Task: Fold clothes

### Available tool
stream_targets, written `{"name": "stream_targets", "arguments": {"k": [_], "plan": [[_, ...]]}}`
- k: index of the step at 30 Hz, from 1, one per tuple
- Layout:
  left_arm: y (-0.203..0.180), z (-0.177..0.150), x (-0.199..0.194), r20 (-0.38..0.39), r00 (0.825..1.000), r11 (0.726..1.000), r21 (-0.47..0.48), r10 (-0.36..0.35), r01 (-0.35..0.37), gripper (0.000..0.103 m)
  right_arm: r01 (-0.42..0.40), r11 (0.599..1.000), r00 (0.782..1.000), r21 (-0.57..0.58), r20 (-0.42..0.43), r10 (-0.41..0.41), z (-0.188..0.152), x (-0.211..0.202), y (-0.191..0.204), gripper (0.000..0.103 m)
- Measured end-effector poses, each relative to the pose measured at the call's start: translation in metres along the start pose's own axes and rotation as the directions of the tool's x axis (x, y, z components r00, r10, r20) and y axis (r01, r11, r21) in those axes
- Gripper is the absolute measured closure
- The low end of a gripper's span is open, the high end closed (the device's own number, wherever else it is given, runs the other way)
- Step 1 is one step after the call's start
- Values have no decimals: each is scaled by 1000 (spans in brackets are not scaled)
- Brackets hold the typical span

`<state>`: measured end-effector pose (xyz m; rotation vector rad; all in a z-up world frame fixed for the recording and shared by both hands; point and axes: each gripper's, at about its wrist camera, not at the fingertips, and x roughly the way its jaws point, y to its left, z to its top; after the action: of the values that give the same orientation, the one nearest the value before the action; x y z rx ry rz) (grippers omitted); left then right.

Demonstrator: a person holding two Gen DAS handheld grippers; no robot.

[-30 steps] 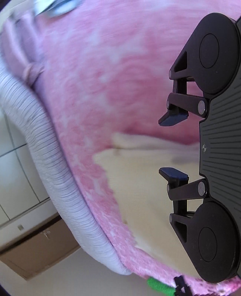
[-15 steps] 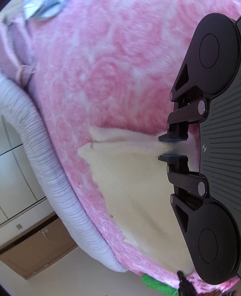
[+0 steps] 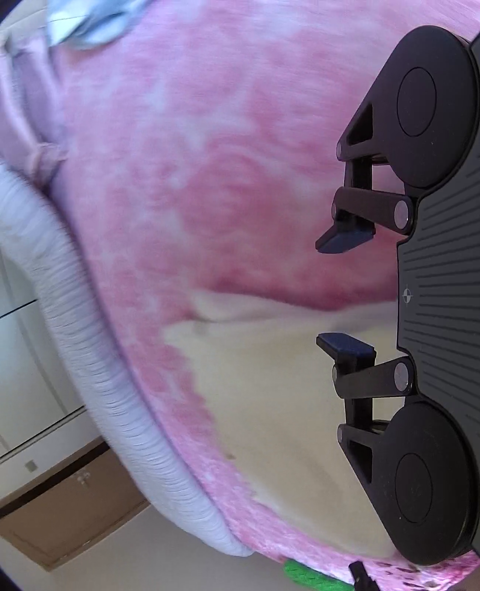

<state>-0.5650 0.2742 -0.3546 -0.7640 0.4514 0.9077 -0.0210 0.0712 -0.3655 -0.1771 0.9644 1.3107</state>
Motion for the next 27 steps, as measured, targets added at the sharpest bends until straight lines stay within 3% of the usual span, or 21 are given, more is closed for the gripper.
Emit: {"name": "stream_targets", "arguments": {"k": [4,7,14,15,16,17,20,23,25,27], "plan": [[-24,34,56,-62,998,994,107,23,-16,69,-17,996,1000,-93,4,18,43,34,15,51],[-32,55,99,-105,993,991,124,62,-49,69,-18,983,1000,-182,-22,14,69,73,32,51],[-28,70,162,-171,973,977,174,154,-124,66,33,936,993,-351,-92,-69,86,149,54,51],[-28,69,167,-180,974,978,178,139,-107,69,32,925,992,-377,-98,-75,83,156,55,55],[-27,68,170,-181,976,979,182,123,-89,85,26,915,993,-402,-95,-70,81,159,55,79],[-28,67,169,-158,983,981,181,99,-70,94,18,904,994,-427,-87,-61,78,161,56,94],[-28,67,151,-34,999,984,174,32,-26,96,9,885,1000,-466,-5,-13,76,149,58,95],[-26,68,132,75,997,984,175,7,-20,96,-13,889,992,-458,106,70,81,126,50,95],[-24,72,135,97,995,986,164,25,-41,96,-9,903,984,-430,156,84,86,118,42,95],[-19,76,146,89,996,990,136,30,-42,96,32,917,987,-397,154,33,89,129,35,95]]}}
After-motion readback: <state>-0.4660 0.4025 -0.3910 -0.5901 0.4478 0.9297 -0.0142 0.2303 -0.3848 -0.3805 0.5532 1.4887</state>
